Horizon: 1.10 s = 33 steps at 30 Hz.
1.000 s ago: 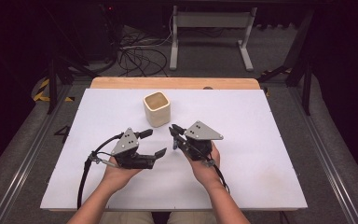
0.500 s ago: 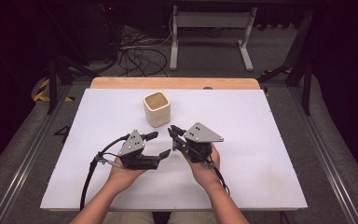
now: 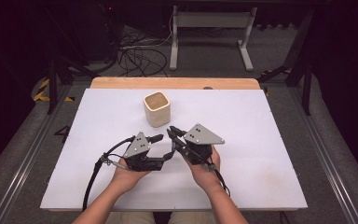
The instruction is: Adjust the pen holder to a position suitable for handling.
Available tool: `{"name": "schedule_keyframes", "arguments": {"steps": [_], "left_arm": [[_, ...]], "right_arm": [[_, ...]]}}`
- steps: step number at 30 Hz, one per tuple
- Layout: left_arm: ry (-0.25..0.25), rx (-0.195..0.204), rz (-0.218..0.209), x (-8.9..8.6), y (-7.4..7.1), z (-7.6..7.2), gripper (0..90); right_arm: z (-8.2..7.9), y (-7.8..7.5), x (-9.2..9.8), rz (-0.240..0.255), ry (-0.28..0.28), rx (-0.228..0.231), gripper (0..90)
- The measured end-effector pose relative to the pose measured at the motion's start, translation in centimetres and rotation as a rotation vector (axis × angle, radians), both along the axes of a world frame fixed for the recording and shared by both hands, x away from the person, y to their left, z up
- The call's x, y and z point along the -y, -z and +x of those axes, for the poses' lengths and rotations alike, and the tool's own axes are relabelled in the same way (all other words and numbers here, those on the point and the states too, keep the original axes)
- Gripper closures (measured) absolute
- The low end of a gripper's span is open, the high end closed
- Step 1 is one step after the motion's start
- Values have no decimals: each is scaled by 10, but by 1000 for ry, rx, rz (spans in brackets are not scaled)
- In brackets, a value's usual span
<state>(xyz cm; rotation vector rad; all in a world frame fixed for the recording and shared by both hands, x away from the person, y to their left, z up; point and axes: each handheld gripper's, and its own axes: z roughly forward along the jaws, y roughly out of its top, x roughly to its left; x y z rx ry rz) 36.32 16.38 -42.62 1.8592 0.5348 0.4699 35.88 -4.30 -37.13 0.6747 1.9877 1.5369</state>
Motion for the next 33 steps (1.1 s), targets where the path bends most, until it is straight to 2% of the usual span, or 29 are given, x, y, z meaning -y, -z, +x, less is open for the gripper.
{"name": "schedule_keyframes", "arguments": {"steps": [14, 29, 33], "left_arm": [[4, 1, -3, 6, 6, 3, 424], [33, 3, -16, 8, 8, 3, 649], [45, 12, -13, 8, 8, 3, 735]], "right_arm": [[-7, -5, 3, 24, -14, 0, 825], [-11, -8, 5, 57, -36, -11, 824], [-10, -8, 5, 70, -43, -22, 824]]}}
